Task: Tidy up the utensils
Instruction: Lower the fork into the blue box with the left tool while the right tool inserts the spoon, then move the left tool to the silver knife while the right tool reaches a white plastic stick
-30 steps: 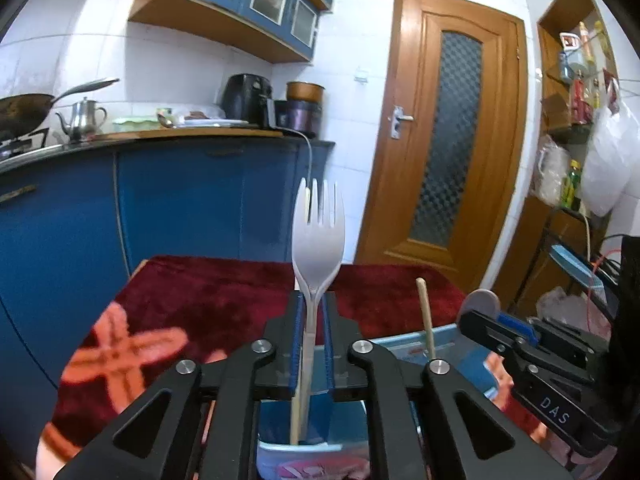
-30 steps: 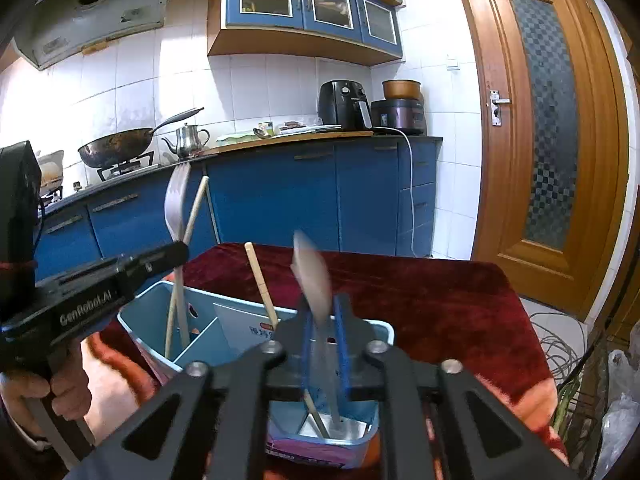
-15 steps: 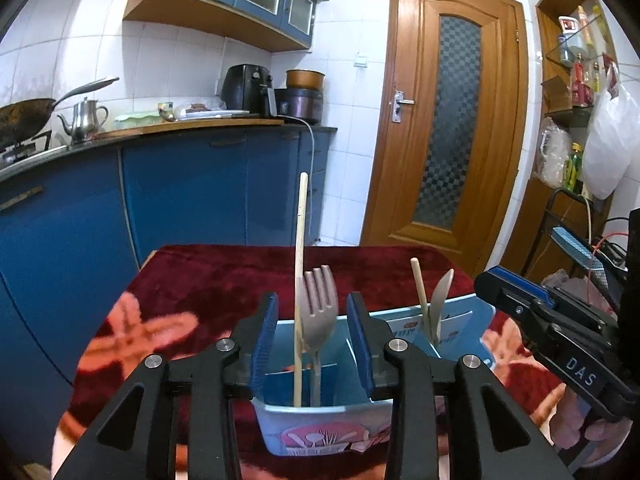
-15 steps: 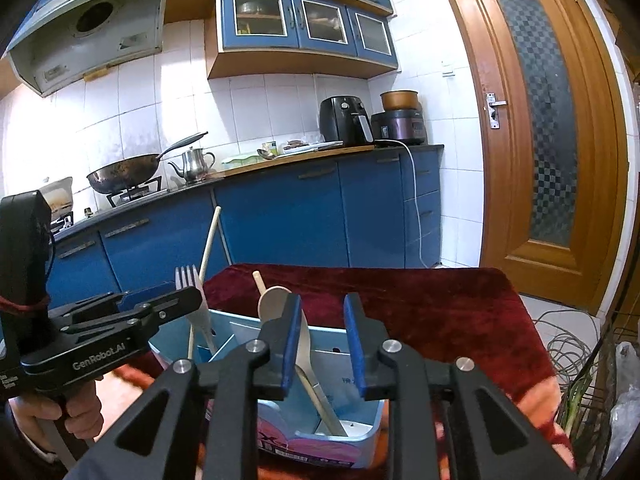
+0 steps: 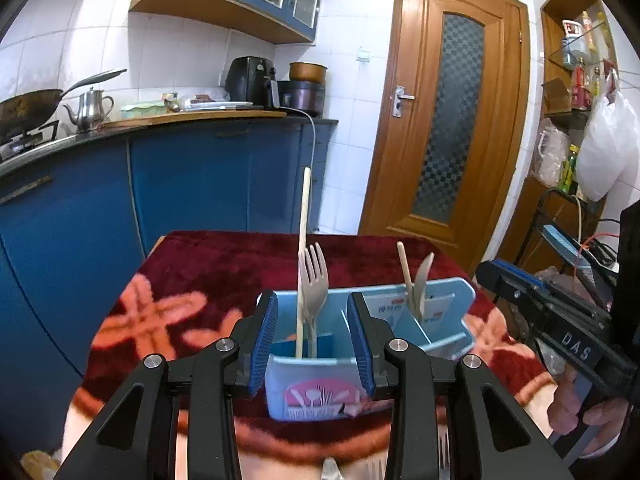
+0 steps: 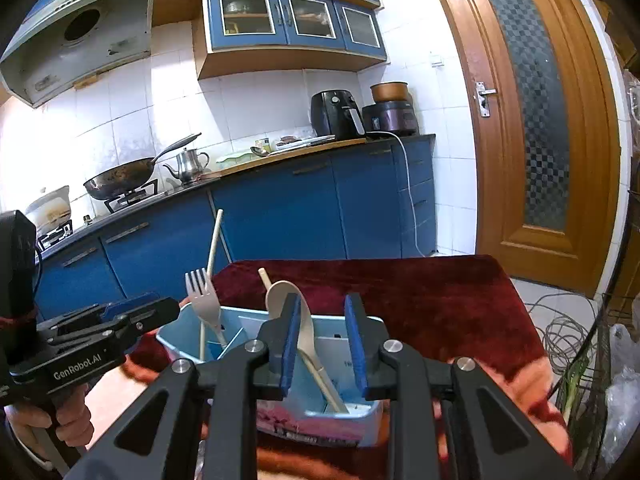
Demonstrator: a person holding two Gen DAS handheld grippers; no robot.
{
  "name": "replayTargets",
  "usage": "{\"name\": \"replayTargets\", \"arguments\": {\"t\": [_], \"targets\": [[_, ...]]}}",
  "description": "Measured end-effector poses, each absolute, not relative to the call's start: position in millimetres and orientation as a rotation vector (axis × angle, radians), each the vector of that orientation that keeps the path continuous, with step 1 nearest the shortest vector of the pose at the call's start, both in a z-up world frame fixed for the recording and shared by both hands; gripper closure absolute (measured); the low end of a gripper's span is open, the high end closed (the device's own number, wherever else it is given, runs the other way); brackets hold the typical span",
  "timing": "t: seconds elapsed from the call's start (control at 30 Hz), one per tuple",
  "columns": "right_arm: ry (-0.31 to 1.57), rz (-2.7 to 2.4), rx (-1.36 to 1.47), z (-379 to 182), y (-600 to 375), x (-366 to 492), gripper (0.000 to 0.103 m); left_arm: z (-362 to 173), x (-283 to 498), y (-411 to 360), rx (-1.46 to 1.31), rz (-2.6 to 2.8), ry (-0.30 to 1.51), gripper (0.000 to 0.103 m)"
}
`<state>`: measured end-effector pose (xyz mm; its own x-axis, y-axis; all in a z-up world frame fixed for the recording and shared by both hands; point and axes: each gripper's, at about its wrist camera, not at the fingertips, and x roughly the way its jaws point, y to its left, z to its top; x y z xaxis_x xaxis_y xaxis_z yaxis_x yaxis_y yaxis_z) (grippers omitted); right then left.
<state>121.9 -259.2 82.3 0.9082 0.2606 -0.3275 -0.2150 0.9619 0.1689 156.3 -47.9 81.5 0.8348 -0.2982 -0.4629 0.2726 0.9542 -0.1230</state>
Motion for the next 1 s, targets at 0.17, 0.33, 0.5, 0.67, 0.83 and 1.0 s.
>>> {"name": "replayTargets", "arguments": {"t": [0.17,0.33,0.5,0.67,0.83,1.0], "targets": [[0.384,0.255,0.152,88,-261,104,0.074,83,141,-44,-0.027,-0.300,0.526,0.066],[0.414,0.248,0.169,92,-263,84,0.074,86,124,-37,-0.028,-0.286,0.551,0.066],[0.440,0.229,0.188,94,-268,62,0.073,86,106,-32,-0.008,-0.281,0.578,0.066],[0.477,0.213,0.200,91,-269,46,0.072,83,90,-29,0.011,-0.282,0.607,0.066],[0.522,0.201,0.206,84,-270,33,0.071,77,77,-22,-0.003,-0.275,0.641,0.066],[0.576,0.190,0.194,73,-269,25,0.070,69,61,-17,0.001,-0.277,0.671,0.066]]}}
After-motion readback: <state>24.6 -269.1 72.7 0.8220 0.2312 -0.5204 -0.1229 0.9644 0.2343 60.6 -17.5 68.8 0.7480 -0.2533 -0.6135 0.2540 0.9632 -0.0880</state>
